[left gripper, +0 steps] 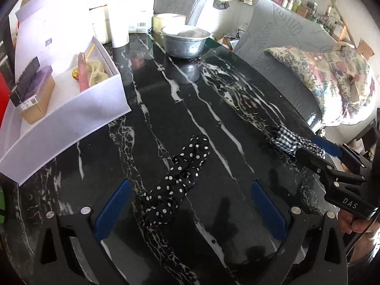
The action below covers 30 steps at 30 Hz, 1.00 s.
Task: Organize rigid objects
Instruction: 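Grasp the polka-dot scrunchie with the left tool while the right tool grasps the gingham scrunchie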
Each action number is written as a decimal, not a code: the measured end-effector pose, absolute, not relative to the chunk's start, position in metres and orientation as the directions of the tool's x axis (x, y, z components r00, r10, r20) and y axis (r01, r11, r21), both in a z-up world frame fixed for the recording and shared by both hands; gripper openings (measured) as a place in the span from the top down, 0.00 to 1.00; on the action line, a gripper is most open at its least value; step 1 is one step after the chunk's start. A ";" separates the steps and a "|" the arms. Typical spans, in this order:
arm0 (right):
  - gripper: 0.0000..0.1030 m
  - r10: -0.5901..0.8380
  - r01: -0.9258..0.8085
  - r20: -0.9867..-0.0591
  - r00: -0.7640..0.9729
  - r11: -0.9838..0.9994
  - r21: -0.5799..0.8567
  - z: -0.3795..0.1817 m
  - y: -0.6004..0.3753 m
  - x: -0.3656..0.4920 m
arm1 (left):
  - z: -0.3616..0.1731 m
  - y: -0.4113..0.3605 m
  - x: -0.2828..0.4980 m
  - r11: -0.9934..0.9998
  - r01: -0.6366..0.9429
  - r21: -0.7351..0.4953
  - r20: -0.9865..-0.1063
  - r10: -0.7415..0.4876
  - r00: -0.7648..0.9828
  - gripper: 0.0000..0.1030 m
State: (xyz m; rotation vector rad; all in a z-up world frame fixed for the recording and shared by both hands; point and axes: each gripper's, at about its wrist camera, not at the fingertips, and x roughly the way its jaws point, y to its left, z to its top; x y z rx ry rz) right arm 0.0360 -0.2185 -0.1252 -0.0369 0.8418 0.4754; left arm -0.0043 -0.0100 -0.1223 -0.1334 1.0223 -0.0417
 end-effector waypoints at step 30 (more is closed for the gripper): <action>0.78 0.348 -0.394 -0.768 0.538 0.909 0.135 -0.131 -0.211 0.034 | -0.126 -0.015 -0.004 0.991 -0.035 -0.130 -0.867 -0.096 0.489 0.82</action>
